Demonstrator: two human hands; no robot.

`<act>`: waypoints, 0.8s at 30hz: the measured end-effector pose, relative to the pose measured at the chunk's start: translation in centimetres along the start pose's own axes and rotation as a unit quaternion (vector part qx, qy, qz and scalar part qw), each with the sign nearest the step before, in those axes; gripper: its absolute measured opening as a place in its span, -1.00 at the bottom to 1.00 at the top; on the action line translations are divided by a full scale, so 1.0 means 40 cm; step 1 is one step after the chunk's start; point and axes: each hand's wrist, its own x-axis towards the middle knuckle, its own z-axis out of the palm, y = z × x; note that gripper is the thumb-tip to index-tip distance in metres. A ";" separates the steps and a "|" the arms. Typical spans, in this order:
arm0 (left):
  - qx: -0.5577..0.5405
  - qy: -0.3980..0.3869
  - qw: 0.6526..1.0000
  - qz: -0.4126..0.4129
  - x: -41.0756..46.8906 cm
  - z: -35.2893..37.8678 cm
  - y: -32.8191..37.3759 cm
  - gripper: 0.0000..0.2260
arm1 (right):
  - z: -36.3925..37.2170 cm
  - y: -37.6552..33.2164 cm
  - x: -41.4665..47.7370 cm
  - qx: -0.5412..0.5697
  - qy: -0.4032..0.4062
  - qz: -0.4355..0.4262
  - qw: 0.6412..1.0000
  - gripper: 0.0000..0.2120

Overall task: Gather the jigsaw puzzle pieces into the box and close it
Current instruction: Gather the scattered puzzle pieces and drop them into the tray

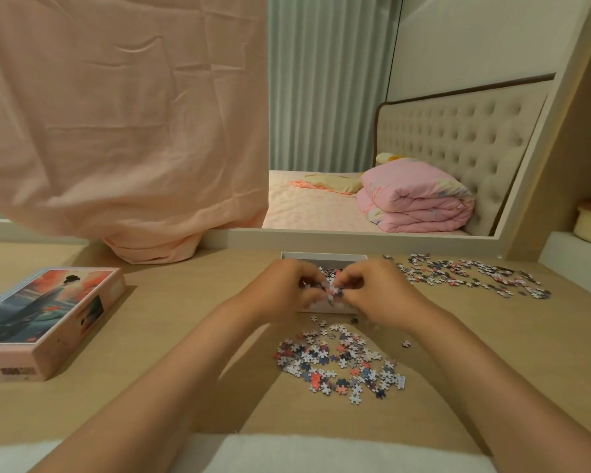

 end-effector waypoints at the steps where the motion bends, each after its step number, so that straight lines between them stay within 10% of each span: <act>1: -0.001 0.011 1.000 0.006 0.018 -0.013 0.002 -0.94 | -0.009 -0.006 0.016 -0.002 0.016 -0.001 1.000 -0.87; 24: 0.155 -0.014 0.988 0.008 0.024 0.026 -0.062 -0.62 | 0.005 0.045 0.051 -0.122 -0.054 -0.054 0.990 -0.71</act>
